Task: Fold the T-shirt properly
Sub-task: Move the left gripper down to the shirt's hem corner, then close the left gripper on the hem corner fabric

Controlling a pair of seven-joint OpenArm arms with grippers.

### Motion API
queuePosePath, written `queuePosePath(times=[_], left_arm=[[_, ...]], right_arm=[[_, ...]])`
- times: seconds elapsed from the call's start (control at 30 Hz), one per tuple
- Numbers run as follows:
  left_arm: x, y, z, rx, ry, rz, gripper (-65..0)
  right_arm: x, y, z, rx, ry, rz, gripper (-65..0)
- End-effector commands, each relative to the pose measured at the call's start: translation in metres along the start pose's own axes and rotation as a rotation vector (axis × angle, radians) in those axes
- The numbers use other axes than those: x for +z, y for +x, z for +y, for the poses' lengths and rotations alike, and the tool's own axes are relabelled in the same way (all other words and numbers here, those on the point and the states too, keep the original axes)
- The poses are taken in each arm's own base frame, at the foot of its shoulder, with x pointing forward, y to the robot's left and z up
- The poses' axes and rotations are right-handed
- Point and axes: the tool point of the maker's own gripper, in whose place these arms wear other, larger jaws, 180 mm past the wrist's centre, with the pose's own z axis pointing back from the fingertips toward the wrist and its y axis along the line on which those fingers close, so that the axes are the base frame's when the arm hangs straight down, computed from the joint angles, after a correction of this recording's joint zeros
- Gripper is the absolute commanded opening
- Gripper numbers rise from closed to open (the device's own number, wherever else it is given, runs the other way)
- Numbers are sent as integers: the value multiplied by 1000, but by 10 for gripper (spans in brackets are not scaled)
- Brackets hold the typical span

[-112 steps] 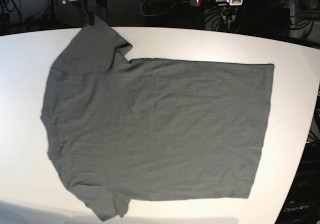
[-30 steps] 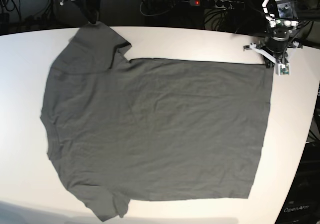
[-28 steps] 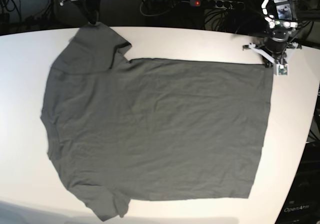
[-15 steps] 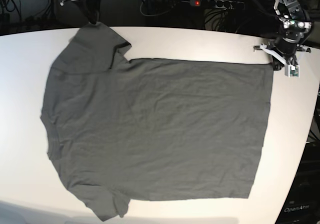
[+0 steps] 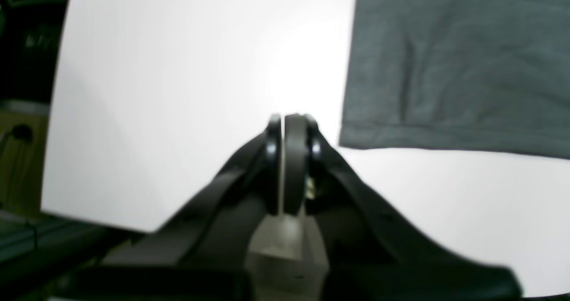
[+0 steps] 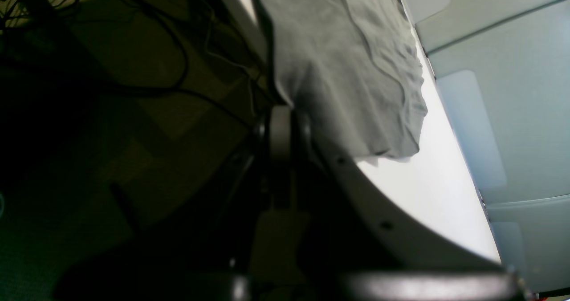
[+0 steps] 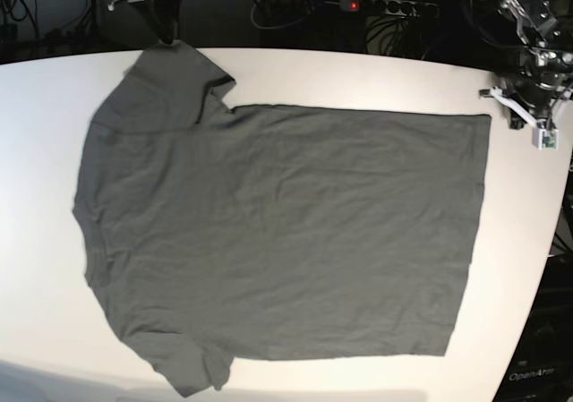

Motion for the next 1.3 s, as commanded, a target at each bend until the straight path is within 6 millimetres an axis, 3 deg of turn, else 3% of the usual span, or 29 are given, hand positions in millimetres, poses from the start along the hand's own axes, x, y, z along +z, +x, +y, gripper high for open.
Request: queuePosePath(times=[0.0,0.13,0.23,0.5,0.6,0.73,1.0,1.27], left_arm=[[3,14,5,-8,7,-46,-597],[2,12,3,-3,3,-42,-370],[3,12,3,-2,5,-42,-269],[2,15,3,-2,1,-50,-263],[-2,20,-6,-15,-22,-55,-262],[-13,7,-16,1,-62,-19,-262],[-17,15,-16,18,-60,-37,-262],[-29,1,-22,59,-91,5,-262]], right_arm=[[5,1,-5,21,-17,-8,-649],[5,1,-5,21,-17,-8,-649],[5,1,-5,21,-17,-8,-649],[5,1,-5,21,-17,-8,-649],[5,0,-4,20,-16,-7,-649],[5,0,-4,20,-16,-6,-649],[5,0,-4,20,-16,-6,-649],[5,0,-4,20,-16,-6,-649]])
